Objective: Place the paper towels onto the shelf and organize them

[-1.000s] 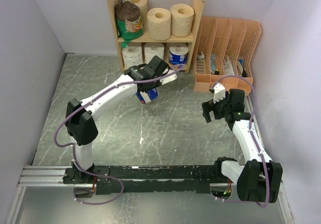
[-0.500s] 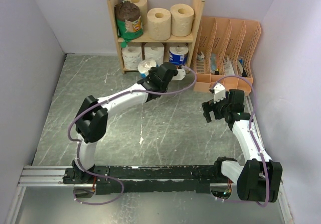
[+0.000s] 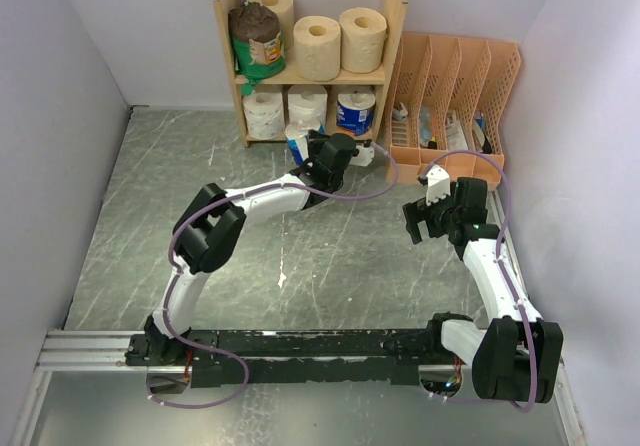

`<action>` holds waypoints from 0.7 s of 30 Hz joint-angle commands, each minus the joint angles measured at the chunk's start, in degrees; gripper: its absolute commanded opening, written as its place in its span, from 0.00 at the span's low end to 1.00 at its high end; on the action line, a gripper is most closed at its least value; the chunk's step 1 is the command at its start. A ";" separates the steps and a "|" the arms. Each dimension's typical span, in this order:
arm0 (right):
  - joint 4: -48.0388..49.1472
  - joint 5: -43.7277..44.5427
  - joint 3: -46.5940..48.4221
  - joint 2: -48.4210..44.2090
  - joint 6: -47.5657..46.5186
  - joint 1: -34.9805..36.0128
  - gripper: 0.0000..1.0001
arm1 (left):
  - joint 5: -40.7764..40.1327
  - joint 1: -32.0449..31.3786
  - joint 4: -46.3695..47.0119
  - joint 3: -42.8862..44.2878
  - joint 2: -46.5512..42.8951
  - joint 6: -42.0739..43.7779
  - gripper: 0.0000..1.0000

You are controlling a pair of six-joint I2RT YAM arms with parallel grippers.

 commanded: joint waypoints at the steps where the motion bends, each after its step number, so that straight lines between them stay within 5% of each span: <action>1: 0.82 0.39 -0.51 -0.52 -0.31 -0.47 1.00 | -1.03 -0.33 -0.85 2.37 -1.00 -1.87 0.07; 6: 0.62 0.09 -0.39 -0.28 -0.43 -0.41 1.00 | -1.59 -1.11 -3.06 -3.10 -3.12 -5.43 0.07; 14: 0.31 -0.22 -0.25 -0.42 -0.67 -0.48 1.00 | 2.85 -3.83 -26.21 0.50 -3.85 -23.97 0.08; 21: -0.05 -1.05 -0.26 -0.39 -0.94 -0.46 1.00 | 8.28 -4.12 -37.17 6.69 -1.51 -32.85 0.30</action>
